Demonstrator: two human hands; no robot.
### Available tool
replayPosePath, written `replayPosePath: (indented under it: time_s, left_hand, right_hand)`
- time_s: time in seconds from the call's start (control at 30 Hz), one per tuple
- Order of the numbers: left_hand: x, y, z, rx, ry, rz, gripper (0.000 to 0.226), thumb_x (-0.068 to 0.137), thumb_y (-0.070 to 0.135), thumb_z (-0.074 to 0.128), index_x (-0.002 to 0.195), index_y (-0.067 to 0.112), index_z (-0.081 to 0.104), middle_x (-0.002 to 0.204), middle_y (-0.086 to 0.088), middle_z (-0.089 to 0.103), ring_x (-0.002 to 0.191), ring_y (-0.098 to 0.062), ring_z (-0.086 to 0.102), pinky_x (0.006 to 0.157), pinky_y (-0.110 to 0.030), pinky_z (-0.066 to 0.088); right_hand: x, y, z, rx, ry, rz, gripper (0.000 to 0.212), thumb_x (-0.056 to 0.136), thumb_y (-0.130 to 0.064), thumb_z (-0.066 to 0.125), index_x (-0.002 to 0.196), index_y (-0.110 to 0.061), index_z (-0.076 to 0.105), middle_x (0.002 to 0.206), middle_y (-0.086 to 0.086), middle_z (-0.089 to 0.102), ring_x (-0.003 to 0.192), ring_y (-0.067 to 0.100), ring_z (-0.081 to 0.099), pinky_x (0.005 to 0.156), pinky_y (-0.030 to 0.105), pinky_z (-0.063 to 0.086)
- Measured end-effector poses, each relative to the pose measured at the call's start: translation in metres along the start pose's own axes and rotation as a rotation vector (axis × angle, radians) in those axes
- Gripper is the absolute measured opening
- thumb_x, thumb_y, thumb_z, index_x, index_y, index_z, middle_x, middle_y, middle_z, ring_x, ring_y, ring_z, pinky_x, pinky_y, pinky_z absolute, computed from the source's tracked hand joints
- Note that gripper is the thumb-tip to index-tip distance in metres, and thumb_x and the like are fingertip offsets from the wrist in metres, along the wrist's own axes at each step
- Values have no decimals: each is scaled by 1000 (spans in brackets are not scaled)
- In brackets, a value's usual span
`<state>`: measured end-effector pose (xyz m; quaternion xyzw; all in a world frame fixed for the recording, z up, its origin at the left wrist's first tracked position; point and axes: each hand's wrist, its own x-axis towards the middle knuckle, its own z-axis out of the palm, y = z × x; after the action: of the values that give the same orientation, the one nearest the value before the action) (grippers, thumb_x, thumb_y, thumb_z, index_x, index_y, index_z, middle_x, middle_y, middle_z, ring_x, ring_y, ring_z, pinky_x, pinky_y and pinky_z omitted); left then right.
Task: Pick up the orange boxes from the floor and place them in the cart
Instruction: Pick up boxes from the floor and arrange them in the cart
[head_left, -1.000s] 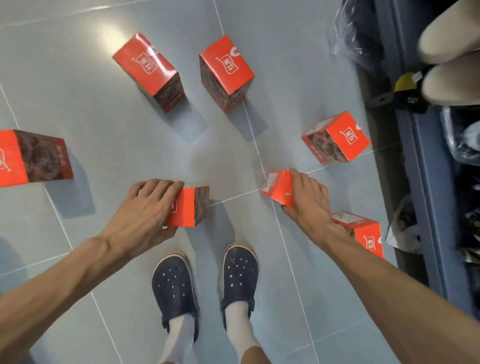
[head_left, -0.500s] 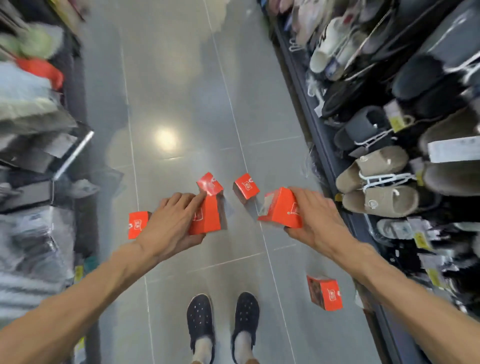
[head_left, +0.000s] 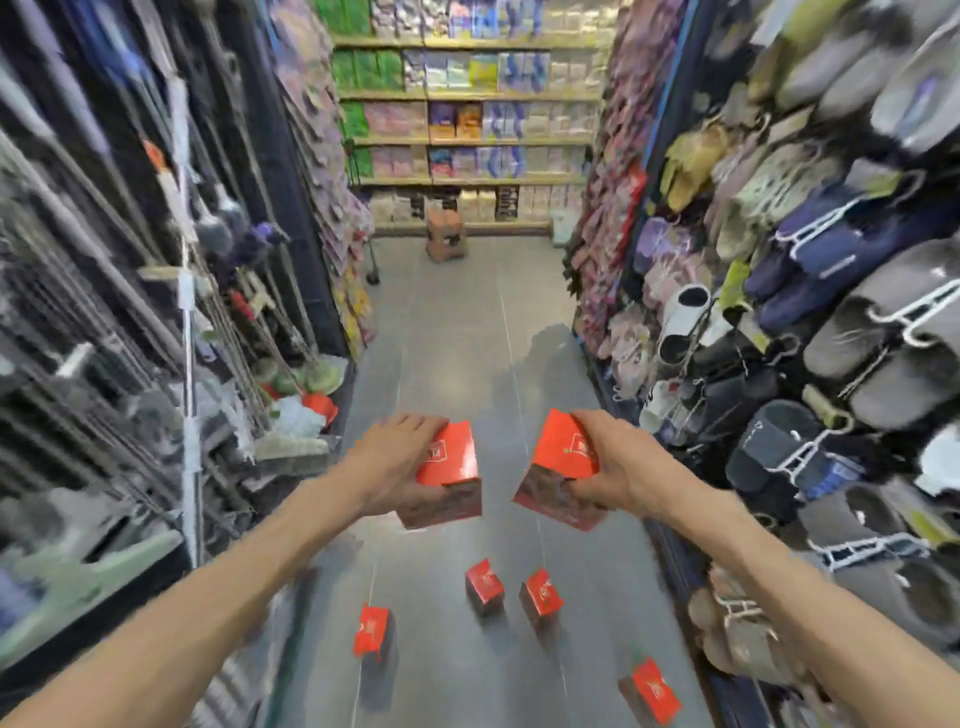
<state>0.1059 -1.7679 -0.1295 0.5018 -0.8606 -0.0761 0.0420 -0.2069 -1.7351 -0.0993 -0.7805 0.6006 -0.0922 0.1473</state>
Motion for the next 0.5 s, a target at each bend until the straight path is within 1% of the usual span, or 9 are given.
replayPosePath:
  time_s: [0.1, 0.17, 0.2, 0.27, 0.33, 0.4, 0.5]
  left_hand:
    - [-19, 4, -43, 45, 52, -55, 96, 66, 76, 57, 142, 21, 42, 126, -4, 60, 113, -28, 55, 91, -42, 46]
    - [-38, 9, -63, 39, 74, -130, 94, 69, 69, 63, 145, 20, 39, 127, -2, 57, 114, -24, 52, 93, -37, 44]
    - [-48, 12, -71, 35, 87, -176, 92, 70, 67, 64, 145, 20, 39, 126, -1, 56, 114, -23, 51, 91, -35, 43]
    - [-75, 19, -85, 11, 130, -272, 85, 71, 68, 64, 140, 25, 40, 121, 5, 55, 111, -19, 51, 87, -33, 46]
    - [-109, 28, -95, -3, 165, -372, 82, 70, 69, 63, 137, 29, 40, 118, 7, 56, 108, -18, 53, 85, -34, 49]
    - [-148, 40, -102, 18, 184, -487, 84, 70, 69, 62, 139, 27, 40, 118, 5, 57, 106, -18, 53, 83, -36, 50]
    - [-219, 61, -108, 41, 225, -670, 80, 69, 69, 62, 135, 26, 44, 118, 3, 59, 106, -19, 54, 83, -37, 50]
  right_hand:
    - [8, -17, -37, 19, 5, -78, 87, 59, -70, 62, 134, -31, 45, 115, -6, 62, 105, 20, 61, 88, 41, 50]
    - [15, -30, -54, 35, -5, -157, 86, 61, -67, 67, 136, -32, 44, 116, -8, 61, 105, 17, 60, 89, 41, 51]
    - [20, -35, -59, 36, -16, -203, 87, 63, -65, 70, 138, -31, 43, 118, -7, 61, 106, 17, 60, 89, 41, 52]
    - [28, -51, -70, 33, -49, -293, 89, 67, -60, 75, 142, -28, 40, 125, -4, 59, 107, 18, 60, 91, 40, 52]
    - [33, -70, -76, 16, -63, -395, 88, 69, -58, 77, 143, -26, 40, 127, -2, 59, 107, 19, 59, 91, 39, 52]
    - [34, -95, -76, -36, -80, -502, 84, 72, -56, 78, 141, -25, 43, 125, -1, 59, 107, 20, 59, 89, 37, 50]
    - [27, -143, -72, -64, -157, -648, 81, 72, -55, 79, 138, -25, 44, 123, -2, 58, 104, 19, 58, 89, 37, 52]
